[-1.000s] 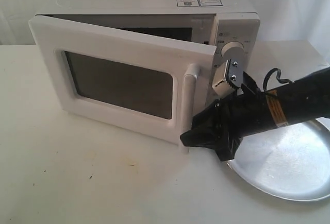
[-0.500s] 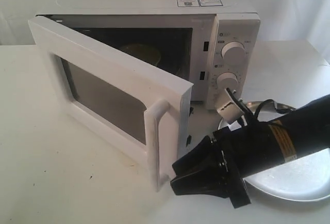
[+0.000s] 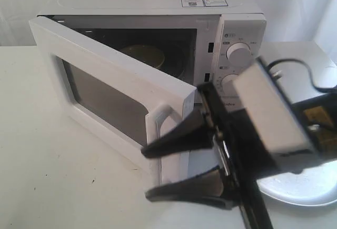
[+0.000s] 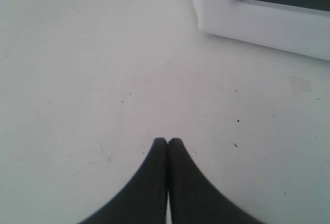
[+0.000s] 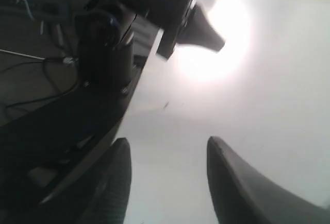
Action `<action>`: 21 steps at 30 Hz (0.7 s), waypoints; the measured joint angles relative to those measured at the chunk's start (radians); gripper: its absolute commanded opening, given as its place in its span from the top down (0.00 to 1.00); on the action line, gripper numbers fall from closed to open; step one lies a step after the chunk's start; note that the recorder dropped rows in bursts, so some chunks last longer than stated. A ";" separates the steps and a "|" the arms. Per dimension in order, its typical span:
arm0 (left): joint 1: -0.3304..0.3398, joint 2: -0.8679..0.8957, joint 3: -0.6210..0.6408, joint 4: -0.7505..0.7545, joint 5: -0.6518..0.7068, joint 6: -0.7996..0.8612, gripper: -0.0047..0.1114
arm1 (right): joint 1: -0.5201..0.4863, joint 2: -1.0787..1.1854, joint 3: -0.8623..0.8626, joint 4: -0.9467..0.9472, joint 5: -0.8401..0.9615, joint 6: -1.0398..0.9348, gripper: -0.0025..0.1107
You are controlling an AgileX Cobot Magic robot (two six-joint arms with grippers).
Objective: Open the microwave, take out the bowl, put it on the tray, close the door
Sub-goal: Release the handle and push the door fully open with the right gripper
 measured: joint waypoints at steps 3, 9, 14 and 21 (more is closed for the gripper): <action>0.000 0.000 0.000 0.000 0.000 0.000 0.96 | 0.002 -0.149 -0.011 0.216 0.044 -0.234 0.64; 0.000 0.000 0.000 0.000 0.000 0.000 0.96 | 0.002 -0.188 -0.022 0.994 0.889 -0.670 0.98; 0.000 0.000 0.000 0.000 0.000 0.000 0.96 | 0.078 0.020 -0.022 0.976 0.881 -0.586 0.98; 0.000 0.000 0.000 0.000 0.000 0.000 0.96 | 0.202 0.110 -0.022 0.289 0.545 -0.376 0.98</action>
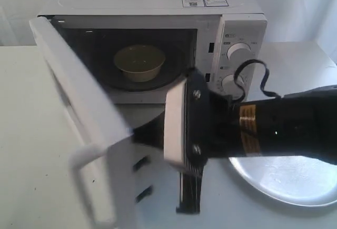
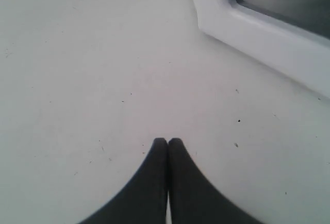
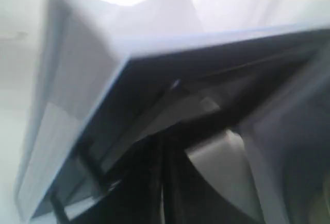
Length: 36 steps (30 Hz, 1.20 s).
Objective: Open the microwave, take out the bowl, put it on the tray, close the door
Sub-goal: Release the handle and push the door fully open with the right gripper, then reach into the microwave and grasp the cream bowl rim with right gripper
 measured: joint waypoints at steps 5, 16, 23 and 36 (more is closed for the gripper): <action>0.000 0.000 0.000 0.000 0.000 0.000 0.96 | 0.009 0.002 -0.019 0.088 0.106 -0.029 0.98; 0.000 0.000 0.000 0.000 0.000 0.000 0.96 | 0.009 0.308 -0.267 0.814 0.141 -0.442 0.85; 0.000 0.000 0.000 0.000 0.000 0.000 0.96 | 0.009 0.595 -0.562 0.910 0.278 -0.509 0.41; 0.000 0.000 0.000 0.000 0.000 0.000 0.96 | 0.009 0.865 -0.892 0.914 0.536 -0.576 0.86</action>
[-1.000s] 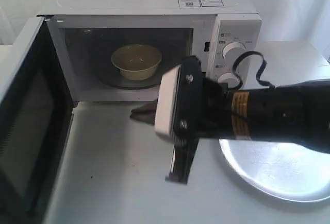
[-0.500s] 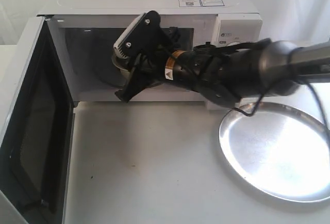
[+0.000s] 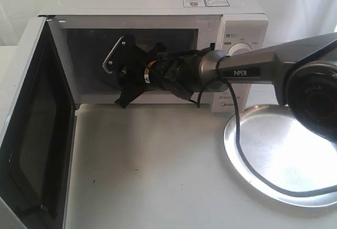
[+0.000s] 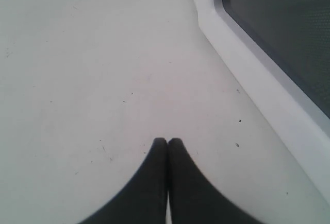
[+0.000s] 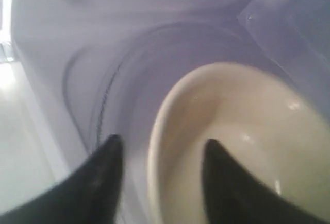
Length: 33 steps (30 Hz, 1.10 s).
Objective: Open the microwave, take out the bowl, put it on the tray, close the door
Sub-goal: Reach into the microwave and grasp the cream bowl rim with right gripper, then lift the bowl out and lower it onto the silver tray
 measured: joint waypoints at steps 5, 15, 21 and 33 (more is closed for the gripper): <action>0.000 0.000 0.000 0.000 0.000 0.000 0.96 | 0.007 -0.013 -0.021 0.000 0.102 -0.012 0.98; 0.000 0.000 0.000 0.000 0.000 0.000 0.96 | 0.125 -0.259 0.081 0.364 0.648 -0.353 0.98; 0.000 0.000 0.000 0.000 0.000 0.000 0.96 | 0.160 -0.445 0.218 0.662 0.906 -0.630 0.98; 0.000 0.000 0.000 0.000 0.000 0.000 0.96 | 0.088 -0.588 0.627 -0.212 0.914 0.416 0.98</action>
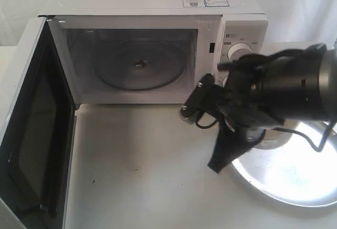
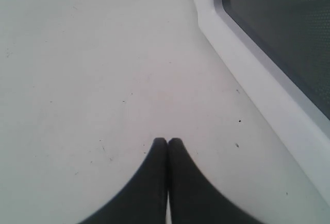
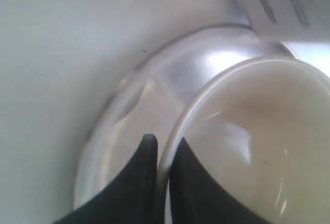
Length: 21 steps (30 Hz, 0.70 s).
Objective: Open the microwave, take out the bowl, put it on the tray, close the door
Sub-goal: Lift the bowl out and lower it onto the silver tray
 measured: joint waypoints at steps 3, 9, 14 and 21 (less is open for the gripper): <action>0.000 0.000 0.000 0.000 0.000 0.000 0.96 | -0.036 0.000 0.089 -0.190 -0.064 0.244 0.98; 0.000 0.000 0.000 0.000 0.000 0.000 0.96 | -0.082 0.026 0.184 -0.614 -0.189 0.731 0.86; 0.000 0.000 0.000 0.000 0.000 0.000 0.96 | -0.084 0.069 0.192 -0.758 -0.209 0.844 0.59; 0.000 0.000 0.000 0.000 0.000 0.000 0.96 | -0.084 0.056 0.196 -0.860 -0.206 0.978 0.49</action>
